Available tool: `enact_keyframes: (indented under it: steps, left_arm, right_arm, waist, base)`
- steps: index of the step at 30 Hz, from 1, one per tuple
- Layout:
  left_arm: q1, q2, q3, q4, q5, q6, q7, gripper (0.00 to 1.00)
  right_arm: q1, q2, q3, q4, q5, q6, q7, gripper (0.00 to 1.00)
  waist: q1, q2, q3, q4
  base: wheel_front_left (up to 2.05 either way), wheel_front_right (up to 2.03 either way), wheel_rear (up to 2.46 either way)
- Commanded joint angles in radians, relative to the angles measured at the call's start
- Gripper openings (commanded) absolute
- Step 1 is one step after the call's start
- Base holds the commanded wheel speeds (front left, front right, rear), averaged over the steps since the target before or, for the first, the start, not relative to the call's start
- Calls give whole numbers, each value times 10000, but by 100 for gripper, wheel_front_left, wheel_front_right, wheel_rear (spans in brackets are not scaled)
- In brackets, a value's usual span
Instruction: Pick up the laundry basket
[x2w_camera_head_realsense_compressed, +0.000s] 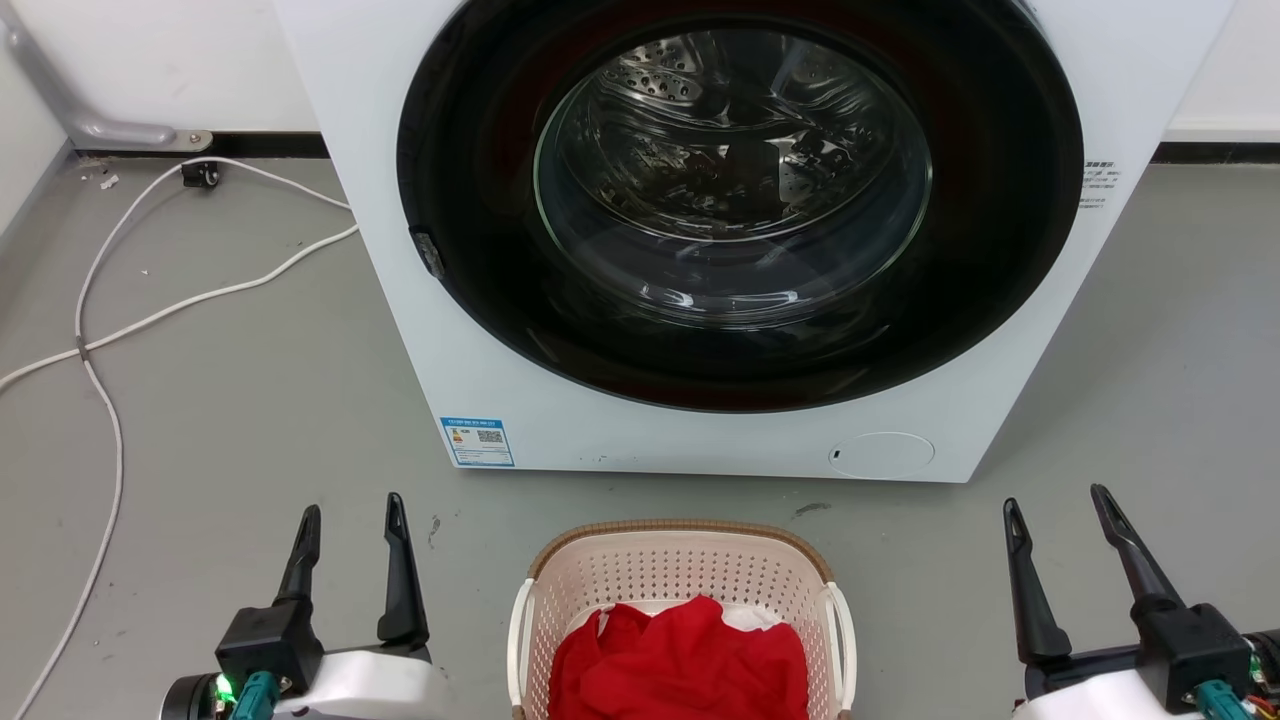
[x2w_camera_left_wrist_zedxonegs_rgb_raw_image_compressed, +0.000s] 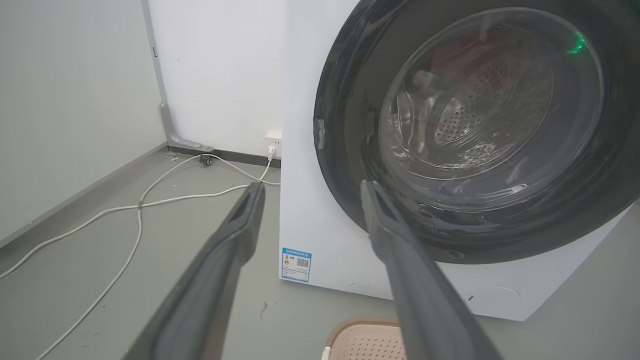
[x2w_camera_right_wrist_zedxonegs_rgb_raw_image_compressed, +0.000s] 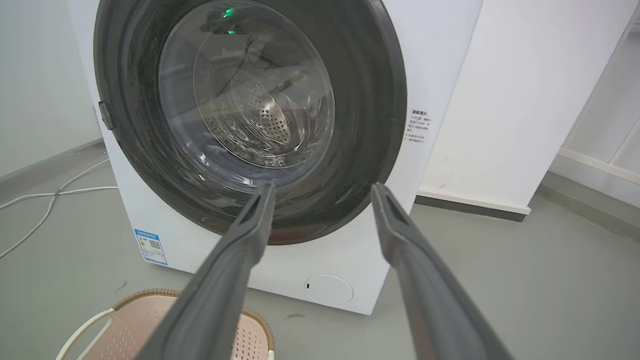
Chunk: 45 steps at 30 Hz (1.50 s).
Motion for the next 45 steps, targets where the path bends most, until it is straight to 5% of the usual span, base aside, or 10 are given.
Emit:
enact_keyframes:
  steps: [1,45]
  left_arm:
    - [74,12,-21,22,182,46,-57,100]
    - [9,12,84,783,96,133,-86,100]
  right_arm:
    - [91,-16,11,-26,-192,-3,-82,100]
    - [12,-14,-11,421,117,-3,-94,100]
  waist:
    - [0,-1,-3,3]
    - [0,-1,3,-31]
  base:
    - [0,0,0]
    - [0,0,0]
